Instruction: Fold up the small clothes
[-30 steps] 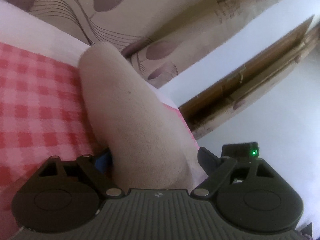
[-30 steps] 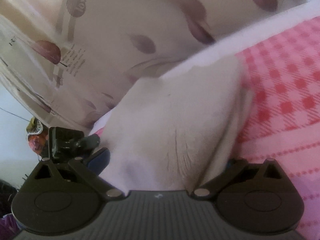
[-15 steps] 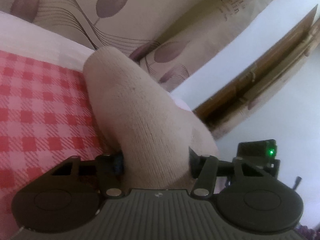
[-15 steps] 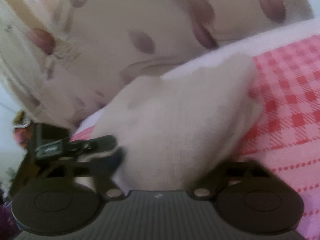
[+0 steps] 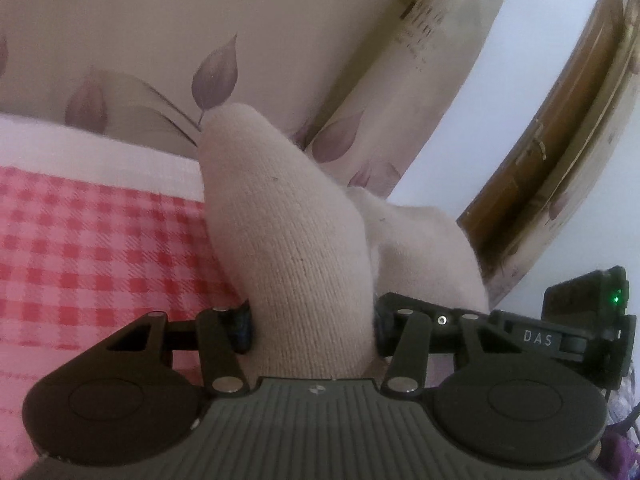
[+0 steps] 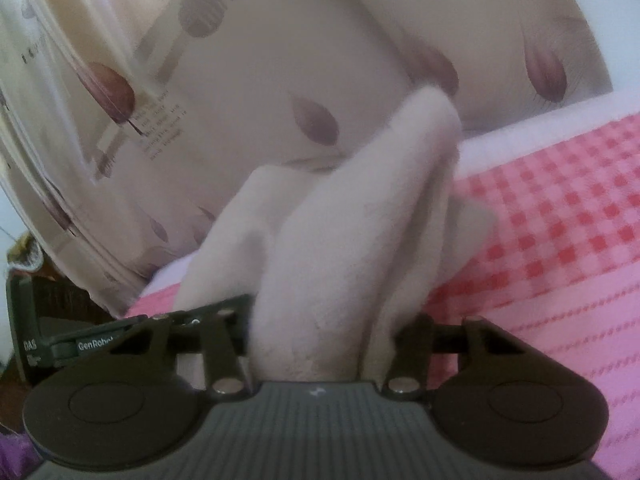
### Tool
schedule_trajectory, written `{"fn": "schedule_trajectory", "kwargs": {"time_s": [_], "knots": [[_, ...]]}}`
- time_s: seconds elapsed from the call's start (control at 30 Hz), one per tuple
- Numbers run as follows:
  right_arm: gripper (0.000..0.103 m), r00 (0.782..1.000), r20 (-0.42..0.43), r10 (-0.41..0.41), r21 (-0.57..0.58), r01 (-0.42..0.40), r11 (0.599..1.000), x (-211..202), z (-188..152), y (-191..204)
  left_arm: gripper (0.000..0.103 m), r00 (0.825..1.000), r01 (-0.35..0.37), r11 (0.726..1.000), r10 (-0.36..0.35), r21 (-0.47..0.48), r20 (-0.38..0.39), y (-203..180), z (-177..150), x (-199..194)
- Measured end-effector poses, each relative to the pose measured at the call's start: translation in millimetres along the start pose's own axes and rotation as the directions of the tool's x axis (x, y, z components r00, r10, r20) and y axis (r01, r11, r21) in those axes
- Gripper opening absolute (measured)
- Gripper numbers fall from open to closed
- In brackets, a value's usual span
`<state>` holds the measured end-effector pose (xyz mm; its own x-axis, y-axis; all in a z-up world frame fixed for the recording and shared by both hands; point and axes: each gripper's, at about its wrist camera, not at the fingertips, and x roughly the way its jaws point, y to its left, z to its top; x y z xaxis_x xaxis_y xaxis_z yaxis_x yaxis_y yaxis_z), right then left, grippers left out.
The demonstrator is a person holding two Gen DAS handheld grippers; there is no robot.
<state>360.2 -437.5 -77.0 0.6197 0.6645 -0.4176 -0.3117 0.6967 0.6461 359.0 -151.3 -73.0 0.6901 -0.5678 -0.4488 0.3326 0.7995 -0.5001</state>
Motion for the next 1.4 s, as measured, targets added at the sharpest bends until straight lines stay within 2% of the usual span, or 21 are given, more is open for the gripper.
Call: {"fn": "schedule_trajectory", "kwargs": {"time_s": [0.37, 0.57, 0.9, 1.4], "knots": [[0.051, 0.995, 0.045, 0.093, 0.093, -0.097, 0.991, -23, -35, 51, 0.051, 0.997, -0.064, 0.997, 0.062, 0.045, 0.048, -22, -10, -90], [0.051, 0.99, 0.045, 0.13, 0.092, -0.134, 0.987, -35, -55, 84, 0.051, 0.993, -0.105, 0.992, 0.1, 0.074, 0.066, -34, -16, -129], [0.051, 0.986, 0.026, 0.166, 0.064, -0.168, 0.984, -50, -88, 136, 0.051, 0.987, -0.139, 0.989, 0.134, 0.051, 0.093, -39, -39, -199], [0.051, 0.978, 0.003, 0.21, 0.045, -0.21, 0.977, -62, -124, 185, 0.051, 0.979, -0.166, 0.985, 0.161, 0.036, 0.127, -30, -66, -265]]}}
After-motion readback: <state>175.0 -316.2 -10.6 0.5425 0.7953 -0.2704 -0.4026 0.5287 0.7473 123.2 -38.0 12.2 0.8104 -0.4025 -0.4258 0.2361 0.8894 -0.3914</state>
